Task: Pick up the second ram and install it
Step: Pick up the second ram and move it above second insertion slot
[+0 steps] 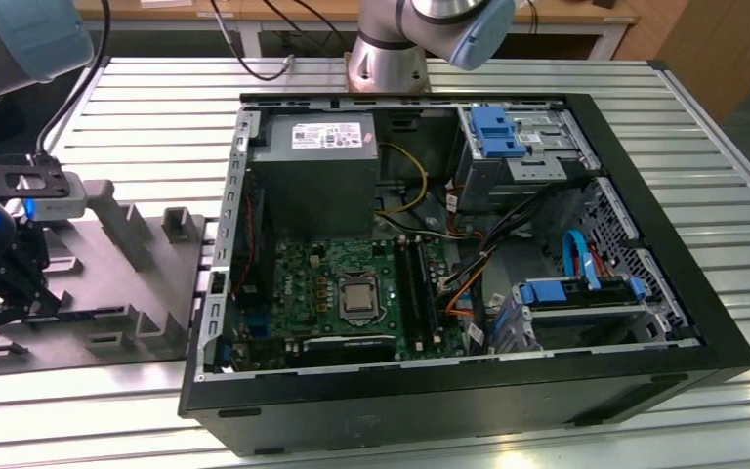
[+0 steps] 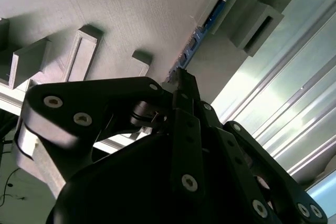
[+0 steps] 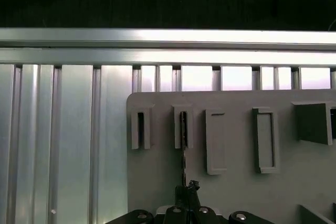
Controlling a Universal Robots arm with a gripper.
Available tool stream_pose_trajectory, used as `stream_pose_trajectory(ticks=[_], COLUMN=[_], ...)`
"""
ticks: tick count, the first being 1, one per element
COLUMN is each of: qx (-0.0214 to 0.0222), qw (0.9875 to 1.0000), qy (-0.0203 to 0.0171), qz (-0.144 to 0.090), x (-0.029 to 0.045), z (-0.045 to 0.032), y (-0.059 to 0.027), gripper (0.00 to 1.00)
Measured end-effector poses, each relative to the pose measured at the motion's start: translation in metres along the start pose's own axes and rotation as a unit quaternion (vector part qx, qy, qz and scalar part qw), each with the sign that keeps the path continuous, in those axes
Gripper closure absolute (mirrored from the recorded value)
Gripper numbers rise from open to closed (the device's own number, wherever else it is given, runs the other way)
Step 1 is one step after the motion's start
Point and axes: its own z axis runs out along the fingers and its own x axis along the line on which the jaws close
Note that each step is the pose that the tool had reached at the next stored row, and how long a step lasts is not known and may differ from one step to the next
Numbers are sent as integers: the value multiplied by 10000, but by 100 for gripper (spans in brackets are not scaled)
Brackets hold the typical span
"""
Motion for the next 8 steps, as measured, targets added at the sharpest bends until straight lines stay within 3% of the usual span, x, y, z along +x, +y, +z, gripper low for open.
stream_pose_trajectory(ticks=[8], qx=[-2], qw=[10000], qy=[1], qz=[-95], x=[8], z=[21], y=[6], gripper=[90])
